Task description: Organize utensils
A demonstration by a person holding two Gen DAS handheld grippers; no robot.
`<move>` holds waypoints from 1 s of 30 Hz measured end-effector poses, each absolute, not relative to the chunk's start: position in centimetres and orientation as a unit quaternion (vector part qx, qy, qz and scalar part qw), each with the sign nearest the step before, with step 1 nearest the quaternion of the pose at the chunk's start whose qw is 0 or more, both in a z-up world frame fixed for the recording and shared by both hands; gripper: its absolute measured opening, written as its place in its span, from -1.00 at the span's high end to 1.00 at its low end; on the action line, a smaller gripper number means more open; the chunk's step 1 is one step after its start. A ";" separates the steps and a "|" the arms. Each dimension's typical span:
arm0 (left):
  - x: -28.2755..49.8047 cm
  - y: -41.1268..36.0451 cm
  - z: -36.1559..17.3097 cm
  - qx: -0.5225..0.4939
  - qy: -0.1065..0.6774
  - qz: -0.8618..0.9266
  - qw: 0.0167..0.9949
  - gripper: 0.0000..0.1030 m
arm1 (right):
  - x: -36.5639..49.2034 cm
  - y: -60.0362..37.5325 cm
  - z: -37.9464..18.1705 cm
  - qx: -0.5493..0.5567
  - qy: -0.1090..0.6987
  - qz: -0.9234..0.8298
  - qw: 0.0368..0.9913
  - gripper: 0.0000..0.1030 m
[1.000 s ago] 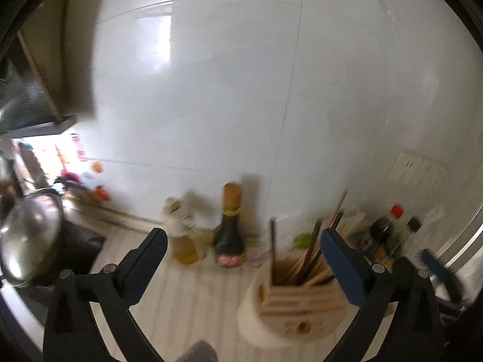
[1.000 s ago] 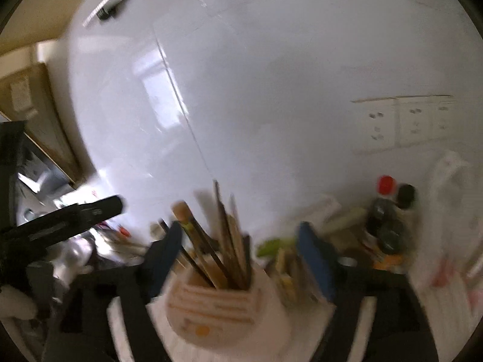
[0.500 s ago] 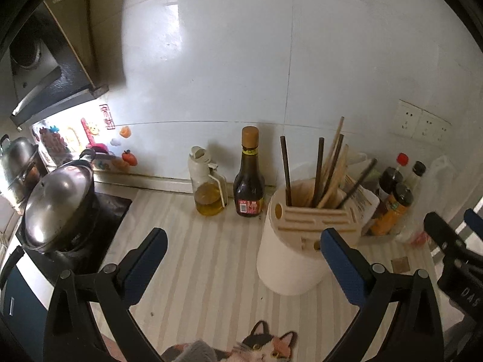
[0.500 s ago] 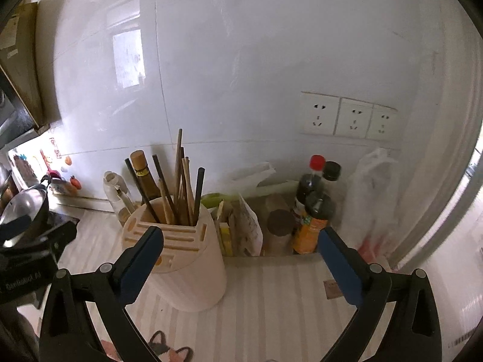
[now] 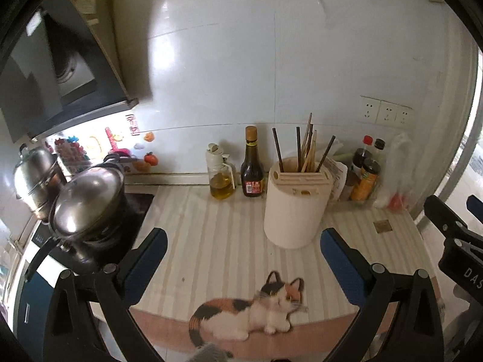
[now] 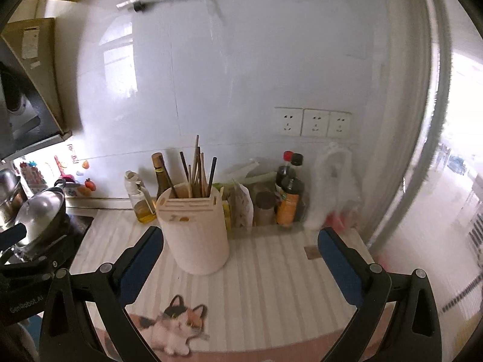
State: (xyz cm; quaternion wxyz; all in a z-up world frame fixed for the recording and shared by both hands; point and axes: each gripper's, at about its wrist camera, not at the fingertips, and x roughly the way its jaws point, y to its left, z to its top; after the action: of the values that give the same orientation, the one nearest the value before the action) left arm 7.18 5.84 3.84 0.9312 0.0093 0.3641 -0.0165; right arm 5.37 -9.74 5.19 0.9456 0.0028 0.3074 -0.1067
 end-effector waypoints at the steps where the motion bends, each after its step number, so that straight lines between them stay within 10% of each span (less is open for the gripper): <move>1: 6.5 6.1 4.2 0.007 0.362 -0.019 0.932 -1.00 | 4.4 -9.5 5.7 0.004 0.305 -0.107 0.946 -1.00; 30: -1.7 5.8 10.4 -0.008 0.346 0.023 0.938 -1.00 | -4.6 -9.5 14.4 -0.009 0.300 -0.080 0.951 -1.00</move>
State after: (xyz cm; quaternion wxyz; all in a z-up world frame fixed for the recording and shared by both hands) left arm -1.68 5.76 10.36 0.9379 -0.0081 0.3460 0.0226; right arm -4.58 -9.50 14.39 0.9507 -0.0095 0.2996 -0.0795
